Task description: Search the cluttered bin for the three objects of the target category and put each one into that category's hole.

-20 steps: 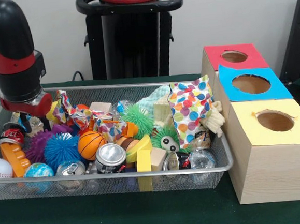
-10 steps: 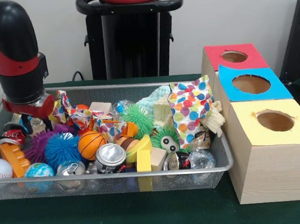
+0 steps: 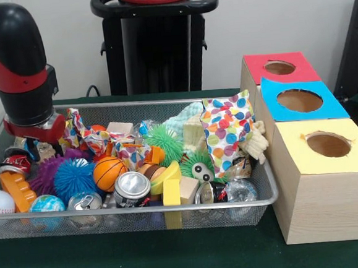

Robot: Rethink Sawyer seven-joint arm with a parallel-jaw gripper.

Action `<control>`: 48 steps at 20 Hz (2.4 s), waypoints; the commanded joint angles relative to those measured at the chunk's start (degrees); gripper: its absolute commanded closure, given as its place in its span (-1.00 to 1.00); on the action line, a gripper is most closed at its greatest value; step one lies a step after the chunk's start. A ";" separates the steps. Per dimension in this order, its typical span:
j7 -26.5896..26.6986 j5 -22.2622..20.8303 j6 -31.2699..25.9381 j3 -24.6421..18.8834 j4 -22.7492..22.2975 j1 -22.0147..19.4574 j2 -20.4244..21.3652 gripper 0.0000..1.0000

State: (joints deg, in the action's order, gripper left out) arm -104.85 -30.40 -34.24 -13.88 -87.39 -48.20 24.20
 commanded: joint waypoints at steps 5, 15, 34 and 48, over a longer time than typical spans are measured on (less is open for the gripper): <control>2.80 -6.20 8.20 -0.96 0.86 0.26 -8.20 1.00; 4.13 -0.20 -5.23 -0.79 -4.95 2.80 6.13 1.00; 5.88 3.35 -11.74 -3.06 -8.28 1.68 12.24 1.00; 0.20 4.28 6.37 -6.58 -11.06 -2.87 6.73 -1.00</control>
State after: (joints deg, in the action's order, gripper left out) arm -104.85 -27.51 -35.39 -13.83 -94.13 -48.82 34.92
